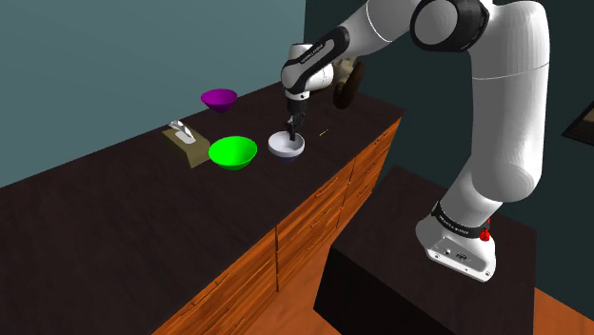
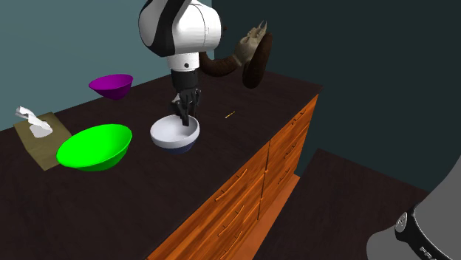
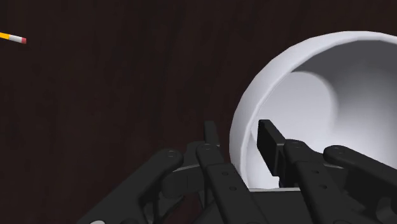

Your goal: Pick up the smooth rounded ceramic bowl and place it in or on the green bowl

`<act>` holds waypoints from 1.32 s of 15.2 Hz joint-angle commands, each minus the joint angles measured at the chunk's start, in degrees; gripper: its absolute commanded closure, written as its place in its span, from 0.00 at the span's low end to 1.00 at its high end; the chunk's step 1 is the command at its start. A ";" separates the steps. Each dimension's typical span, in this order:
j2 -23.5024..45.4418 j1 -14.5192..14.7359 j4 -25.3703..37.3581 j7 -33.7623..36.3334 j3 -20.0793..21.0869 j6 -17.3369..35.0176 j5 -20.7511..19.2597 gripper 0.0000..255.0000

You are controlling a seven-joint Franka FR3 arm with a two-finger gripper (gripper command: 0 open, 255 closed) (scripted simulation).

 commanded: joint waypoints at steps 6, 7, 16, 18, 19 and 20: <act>0.00 0.00 -0.01 0.00 0.00 0.00 0.00 1.00; 0.00 0.00 0.00 0.00 0.00 0.00 0.00 1.00; -3.84 0.22 0.84 0.92 -0.41 -4.62 -0.83 1.00; -4.72 0.26 1.18 1.14 -0.50 -5.82 -1.03 1.00; -5.15 0.27 1.36 1.25 -0.54 -6.43 -1.12 1.00; -5.56 0.29 1.57 1.36 -0.58 -7.04 -1.22 1.00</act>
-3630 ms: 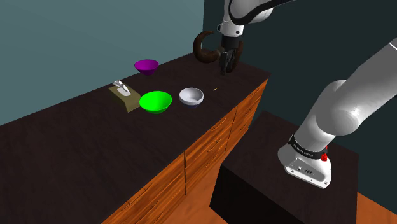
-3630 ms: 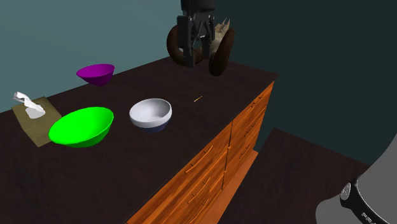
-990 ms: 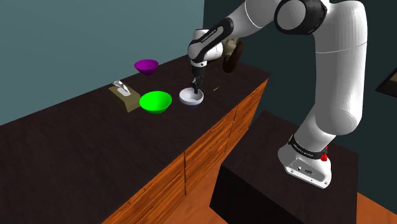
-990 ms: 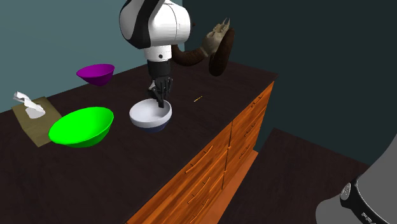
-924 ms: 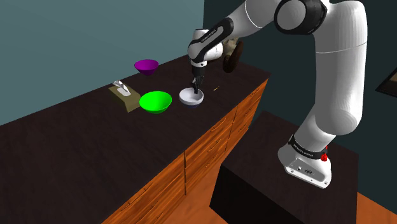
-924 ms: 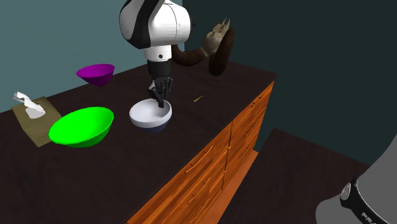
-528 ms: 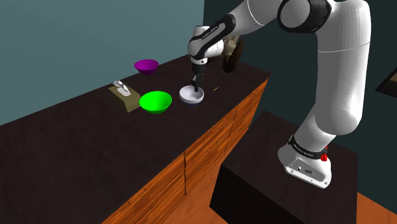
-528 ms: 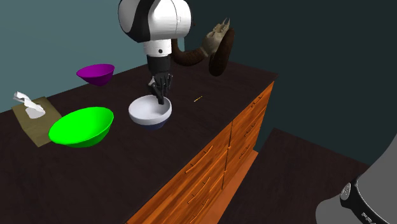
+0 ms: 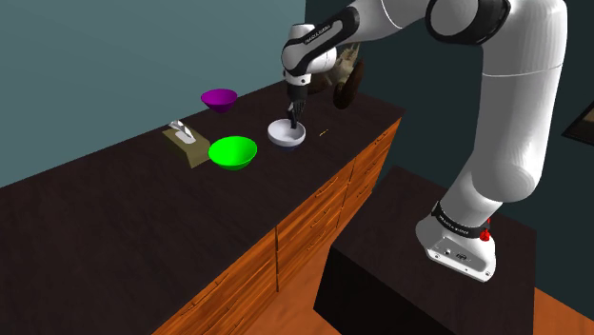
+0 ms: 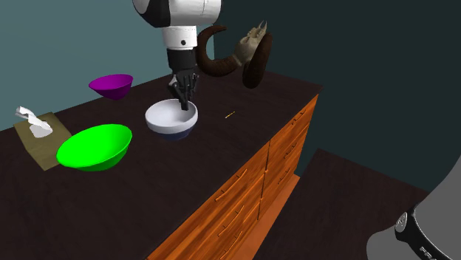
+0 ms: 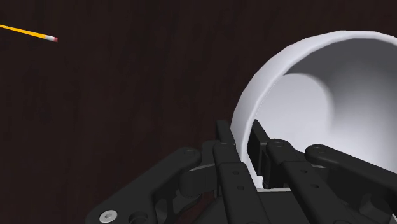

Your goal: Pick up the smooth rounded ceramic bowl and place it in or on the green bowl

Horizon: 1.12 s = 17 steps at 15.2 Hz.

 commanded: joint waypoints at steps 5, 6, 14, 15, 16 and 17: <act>-2.52 0.07 1.42 0.65 -0.24 -3.90 -0.58 1.00; -2.88 0.08 1.70 0.76 -0.27 -4.53 -0.67 1.00; -5.44 0.13 4.41 1.57 -0.47 -9.74 -1.28 1.00; -5.71 0.13 4.81 1.67 -0.49 -10.40 -1.35 1.00; -5.97 0.13 5.23 1.76 -0.51 -11.07 -1.42 1.00; -6.15 0.13 5.49 1.82 -0.52 -11.51 -1.46 1.00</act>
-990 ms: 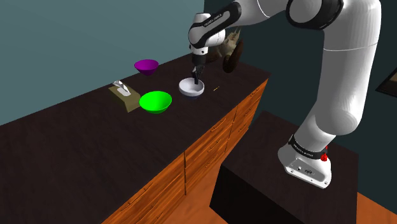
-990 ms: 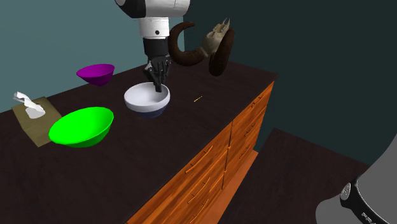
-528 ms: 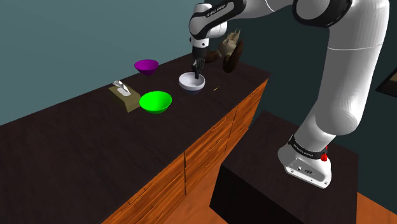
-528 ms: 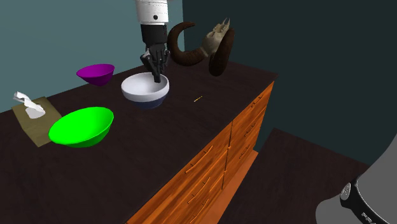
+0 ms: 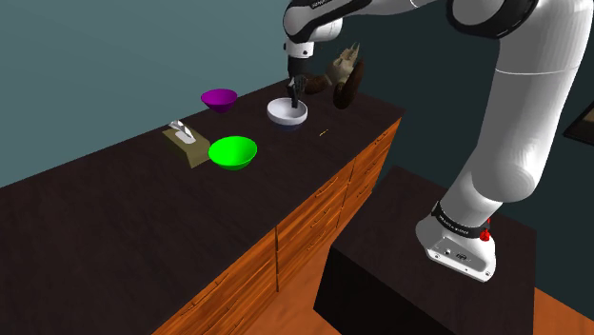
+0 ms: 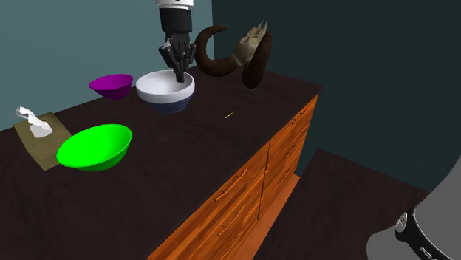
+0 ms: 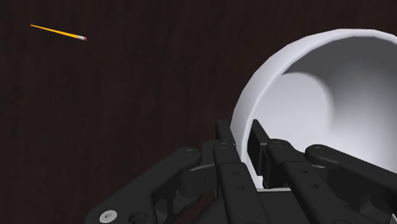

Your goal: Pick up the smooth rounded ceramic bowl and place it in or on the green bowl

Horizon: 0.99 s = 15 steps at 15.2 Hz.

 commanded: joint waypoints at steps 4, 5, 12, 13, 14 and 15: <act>3.96 2.51 7.44 4.50 1.48 -2.97 -0.09 1.00; 5.16 3.13 9.48 5.59 1.82 -3.69 -0.13 1.00; 15.84 7.39 27.87 12.95 3.78 -10.55 -0.58 1.00; 17.85 7.98 31.37 13.98 4.00 -11.92 -0.67 1.00; 20.06 8.57 35.25 15.02 4.22 -13.47 -0.76 1.00; 22.54 9.16 39.62 16.05 4.41 -15.24 -0.85 1.00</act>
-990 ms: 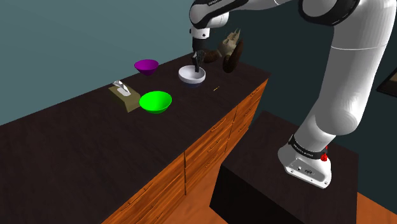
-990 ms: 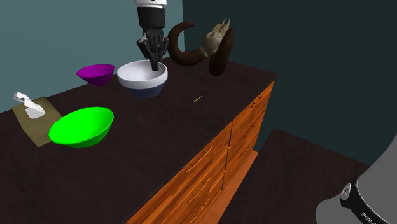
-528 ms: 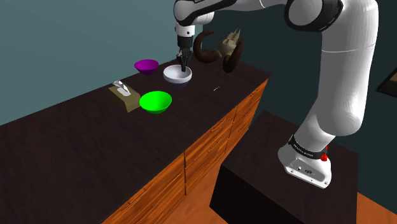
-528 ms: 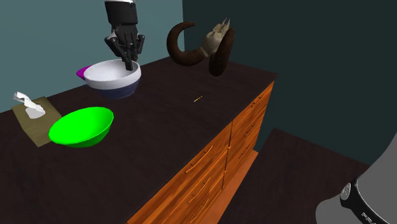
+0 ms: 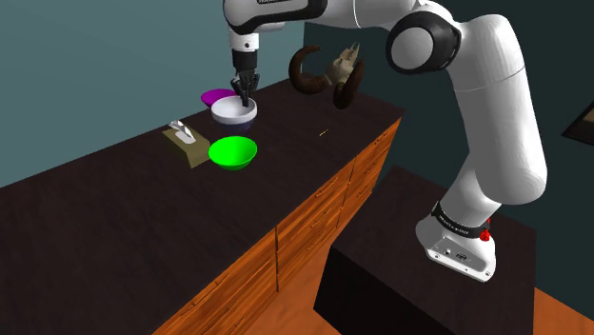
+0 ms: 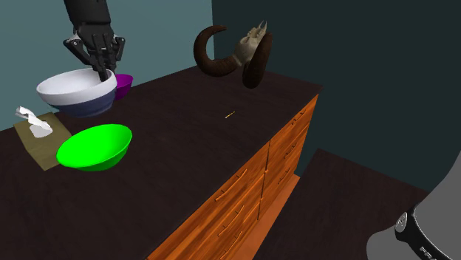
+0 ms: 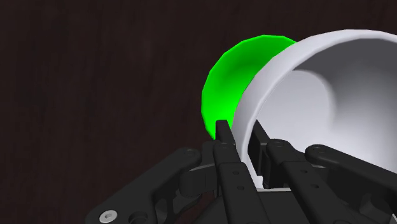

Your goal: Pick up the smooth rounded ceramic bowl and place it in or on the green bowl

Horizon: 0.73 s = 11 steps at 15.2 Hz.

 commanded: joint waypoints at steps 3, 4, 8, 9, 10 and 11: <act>4.40 1.31 6.21 1.97 0.39 -1.55 -0.14 1.00; 4.34 1.33 5.33 1.87 0.39 -0.74 -0.12 1.00; 4.44 1.39 2.43 1.52 0.39 2.24 -0.05 1.00; 4.51 1.41 1.78 1.44 0.39 2.96 -0.02 1.00; 4.60 1.42 1.17 1.35 0.40 3.66 0.00 1.00; 4.70 1.43 0.58 1.27 0.40 4.35 0.02 1.00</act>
